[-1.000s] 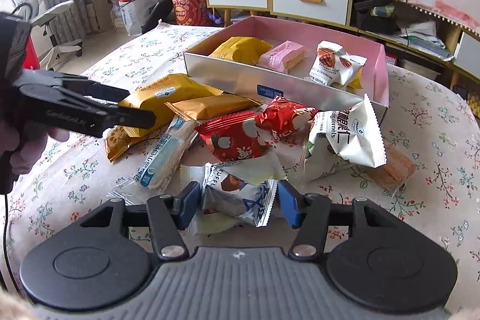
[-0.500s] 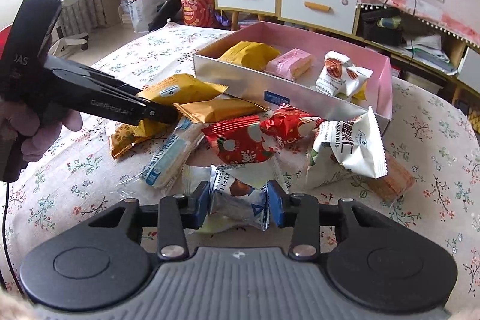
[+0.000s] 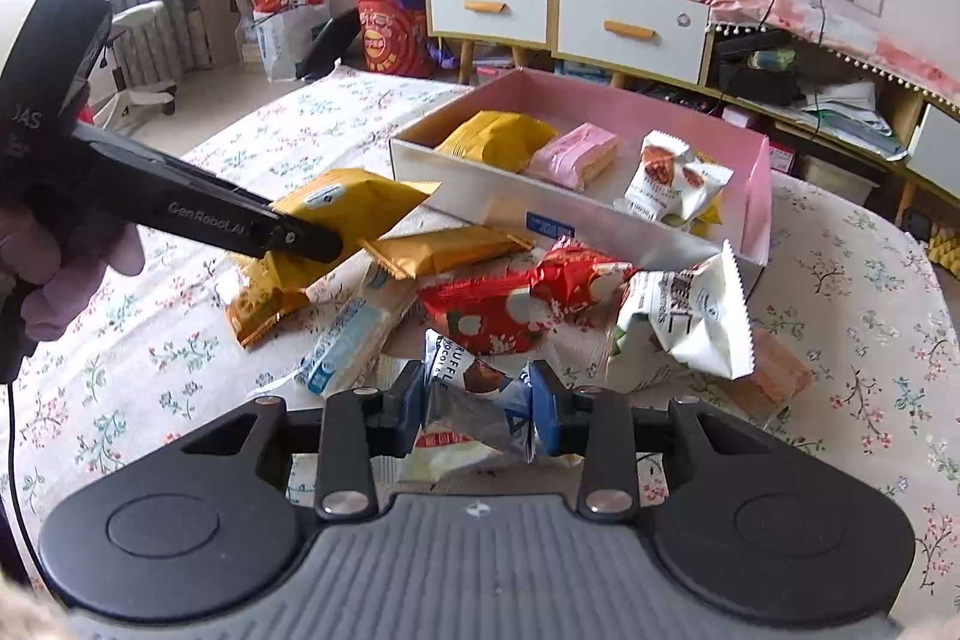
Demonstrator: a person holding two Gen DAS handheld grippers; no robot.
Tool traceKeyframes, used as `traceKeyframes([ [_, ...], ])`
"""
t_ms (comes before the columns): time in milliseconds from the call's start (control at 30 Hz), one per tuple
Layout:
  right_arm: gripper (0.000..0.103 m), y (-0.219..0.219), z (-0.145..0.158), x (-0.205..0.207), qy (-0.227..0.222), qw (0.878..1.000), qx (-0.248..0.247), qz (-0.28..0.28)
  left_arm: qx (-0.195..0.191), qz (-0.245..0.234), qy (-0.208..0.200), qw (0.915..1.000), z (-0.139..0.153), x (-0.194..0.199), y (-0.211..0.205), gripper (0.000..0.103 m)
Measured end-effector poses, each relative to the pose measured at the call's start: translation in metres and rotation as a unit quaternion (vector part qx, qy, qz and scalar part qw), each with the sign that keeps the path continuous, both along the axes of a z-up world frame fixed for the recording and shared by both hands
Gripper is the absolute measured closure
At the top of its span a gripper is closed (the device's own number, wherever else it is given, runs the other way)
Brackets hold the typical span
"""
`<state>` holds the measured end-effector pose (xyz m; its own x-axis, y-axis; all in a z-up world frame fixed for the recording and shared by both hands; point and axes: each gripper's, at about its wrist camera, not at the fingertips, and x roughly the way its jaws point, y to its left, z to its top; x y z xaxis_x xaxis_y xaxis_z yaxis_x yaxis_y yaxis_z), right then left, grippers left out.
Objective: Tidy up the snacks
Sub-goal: 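Carry both packs into the pink box and open both tools to release them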
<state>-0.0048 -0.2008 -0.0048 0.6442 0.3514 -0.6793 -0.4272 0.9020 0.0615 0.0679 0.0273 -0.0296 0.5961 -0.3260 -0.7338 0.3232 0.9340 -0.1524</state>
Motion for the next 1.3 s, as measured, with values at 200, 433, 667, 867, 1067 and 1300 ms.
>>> traceKeyframes([
  [200,0.069,-0.008,0.015,0.008,-0.005,0.999,0.034,-0.023,-0.017,0.012,-0.002,0.9998,0.014,-0.001,0.0,0.069],
  [433,0.069,-0.013,0.029,0.03,-0.028,0.996,0.068,-0.056,-0.035,0.022,-0.009,0.9991,0.025,0.011,-0.015,0.069],
  [667,0.069,-0.014,0.031,0.062,-0.023,0.99,0.107,-0.09,-0.053,0.04,-0.008,0.9978,0.031,0.029,-0.031,0.069],
  [867,0.069,-0.018,0.025,0.082,-0.012,0.985,0.127,-0.119,-0.042,0.057,-0.024,0.9972,0.038,0.049,-0.041,0.069],
  [1067,0.069,-0.026,0.014,0.099,0.009,0.975,0.158,-0.156,-0.048,0.06,-0.034,0.9965,0.041,0.08,-0.048,0.069],
  [1300,0.069,-0.025,0.004,0.111,0.032,0.969,0.18,-0.167,-0.039,0.056,-0.025,0.9973,0.032,0.12,-0.054,0.069],
])
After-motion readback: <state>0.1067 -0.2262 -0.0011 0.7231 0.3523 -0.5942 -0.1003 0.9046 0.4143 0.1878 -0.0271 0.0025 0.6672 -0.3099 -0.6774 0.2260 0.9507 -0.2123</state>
